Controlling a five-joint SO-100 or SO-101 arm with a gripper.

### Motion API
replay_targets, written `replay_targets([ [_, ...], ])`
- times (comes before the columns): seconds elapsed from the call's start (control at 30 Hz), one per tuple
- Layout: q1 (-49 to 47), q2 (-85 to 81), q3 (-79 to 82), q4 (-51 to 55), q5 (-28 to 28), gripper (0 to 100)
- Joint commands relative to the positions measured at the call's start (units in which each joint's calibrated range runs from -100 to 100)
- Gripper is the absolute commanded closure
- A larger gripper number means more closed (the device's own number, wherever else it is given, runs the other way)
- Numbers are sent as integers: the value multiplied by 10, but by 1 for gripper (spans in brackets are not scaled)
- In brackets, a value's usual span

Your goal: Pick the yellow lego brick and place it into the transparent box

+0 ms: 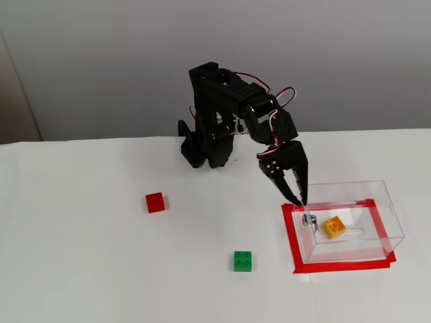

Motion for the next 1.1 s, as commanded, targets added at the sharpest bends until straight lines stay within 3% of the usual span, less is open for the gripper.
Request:
replay_targets([
  [0.0,105,-58,36,4,9,99],
  [0.2,247,-110,109,29,7,99],
  [0.47,338,-195,265,27,7,99],
  [0.77,262,-379,499,-126,6,99],
  [1.07,193,-486,623,-139,9,99],
])
